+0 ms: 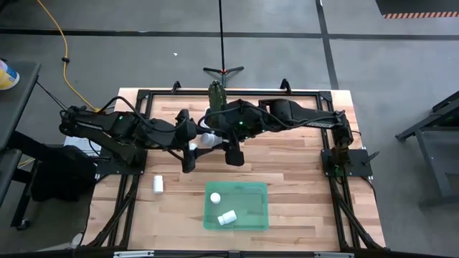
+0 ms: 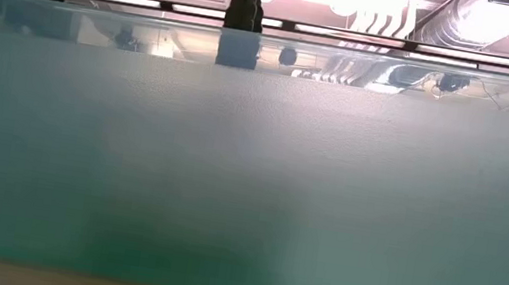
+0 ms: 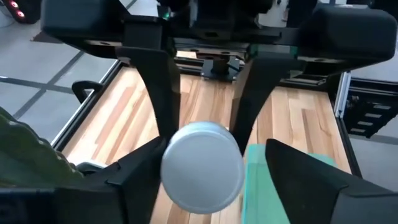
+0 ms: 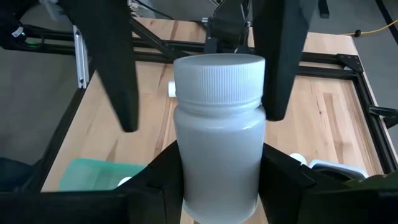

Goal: Pick and place pill bottles into a basket
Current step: Put the white pill bottle into the green bin

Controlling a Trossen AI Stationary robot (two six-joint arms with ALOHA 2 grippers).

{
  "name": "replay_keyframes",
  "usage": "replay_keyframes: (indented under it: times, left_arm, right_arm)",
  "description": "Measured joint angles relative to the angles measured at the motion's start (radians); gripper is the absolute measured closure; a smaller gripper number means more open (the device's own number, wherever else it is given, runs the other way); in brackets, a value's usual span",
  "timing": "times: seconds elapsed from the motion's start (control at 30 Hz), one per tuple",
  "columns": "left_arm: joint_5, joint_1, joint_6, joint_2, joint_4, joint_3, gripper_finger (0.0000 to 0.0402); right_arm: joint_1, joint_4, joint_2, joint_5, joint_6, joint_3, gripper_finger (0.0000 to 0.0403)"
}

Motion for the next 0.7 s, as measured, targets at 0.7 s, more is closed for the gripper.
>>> replay_keyframes:
  times: [0.7]
  left_arm:
    - [0.034, 0.001, 0.0, -0.001, -0.002, 0.0, 0.0209]
  right_arm:
    - [0.001, -0.016, 0.001, -0.008, 0.004, 0.0, 0.0241]
